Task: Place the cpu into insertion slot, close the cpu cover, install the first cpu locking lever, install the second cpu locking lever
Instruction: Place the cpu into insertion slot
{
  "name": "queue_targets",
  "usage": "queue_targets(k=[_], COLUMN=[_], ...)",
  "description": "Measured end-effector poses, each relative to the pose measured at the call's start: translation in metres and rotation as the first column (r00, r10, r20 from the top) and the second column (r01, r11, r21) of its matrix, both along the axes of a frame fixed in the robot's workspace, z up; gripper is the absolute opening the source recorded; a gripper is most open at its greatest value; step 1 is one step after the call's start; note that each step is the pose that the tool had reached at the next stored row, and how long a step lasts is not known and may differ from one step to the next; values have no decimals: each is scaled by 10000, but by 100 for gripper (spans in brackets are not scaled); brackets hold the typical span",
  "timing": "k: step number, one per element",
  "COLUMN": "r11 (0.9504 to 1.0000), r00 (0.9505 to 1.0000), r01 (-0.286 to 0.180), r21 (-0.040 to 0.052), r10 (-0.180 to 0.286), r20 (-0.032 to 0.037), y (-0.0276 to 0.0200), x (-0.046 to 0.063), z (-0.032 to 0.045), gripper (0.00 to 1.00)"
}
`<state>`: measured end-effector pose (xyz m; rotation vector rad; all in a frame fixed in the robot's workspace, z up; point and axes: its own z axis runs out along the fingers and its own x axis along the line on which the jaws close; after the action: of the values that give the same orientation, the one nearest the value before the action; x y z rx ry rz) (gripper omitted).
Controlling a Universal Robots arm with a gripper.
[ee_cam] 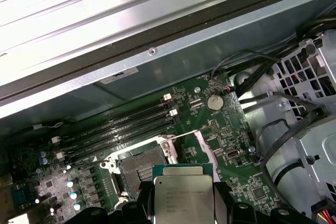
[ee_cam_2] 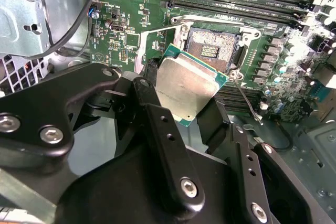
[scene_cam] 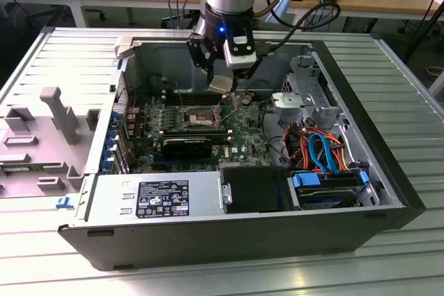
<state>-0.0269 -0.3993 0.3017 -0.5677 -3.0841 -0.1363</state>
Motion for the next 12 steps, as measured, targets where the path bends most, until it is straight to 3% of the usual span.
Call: queue_targets(k=[12], r11=[10000], r00=[10000], r01=[74], r21=[0], r10=[-74], r20=[0], y=[0], x=[0], z=[-1], gripper=[55])
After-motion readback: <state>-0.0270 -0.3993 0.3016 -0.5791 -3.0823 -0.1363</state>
